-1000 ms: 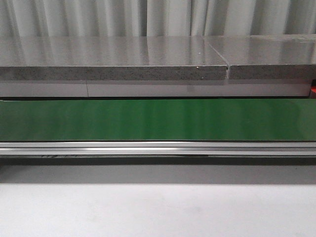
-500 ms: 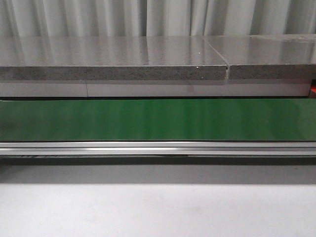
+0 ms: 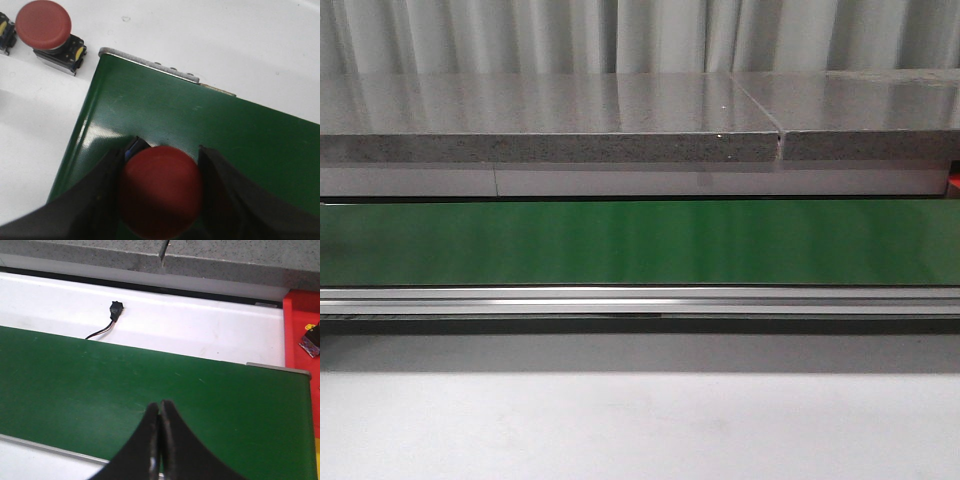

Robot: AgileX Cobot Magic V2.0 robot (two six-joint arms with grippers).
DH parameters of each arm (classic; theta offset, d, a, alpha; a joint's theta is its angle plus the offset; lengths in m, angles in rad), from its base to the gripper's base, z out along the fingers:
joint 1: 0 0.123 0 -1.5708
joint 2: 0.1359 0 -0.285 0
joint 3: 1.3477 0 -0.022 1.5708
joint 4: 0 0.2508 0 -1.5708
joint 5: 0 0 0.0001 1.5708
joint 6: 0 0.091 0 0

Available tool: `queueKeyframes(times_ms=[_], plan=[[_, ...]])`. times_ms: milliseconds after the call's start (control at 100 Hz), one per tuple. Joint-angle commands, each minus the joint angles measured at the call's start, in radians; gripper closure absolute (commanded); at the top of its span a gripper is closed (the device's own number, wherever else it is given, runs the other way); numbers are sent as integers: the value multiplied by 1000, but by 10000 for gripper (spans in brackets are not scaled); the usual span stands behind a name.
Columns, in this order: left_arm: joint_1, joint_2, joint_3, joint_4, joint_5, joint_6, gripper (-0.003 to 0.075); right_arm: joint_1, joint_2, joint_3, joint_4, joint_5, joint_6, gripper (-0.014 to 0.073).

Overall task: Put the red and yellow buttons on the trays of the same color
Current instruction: 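Carry the red button onto the green belt and open the left gripper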

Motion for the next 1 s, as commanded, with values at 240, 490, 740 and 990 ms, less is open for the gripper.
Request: queueKeyframes(times_ms=[240,490,740,990], plan=[[-5,-31,-26,-17,-25,31,45,1,-16,-26,17,-47,-8,660],[-5,-31,-43,-35,-18,73,48,1,-16,-26,17,-47,-8,660],[-5,-31,-143,-35,1,78,48,1,-16,-26,17,-47,-8,660],[47,-31,-197,-29,12,78,48,1,-16,-26,17,-47,-8,660]])
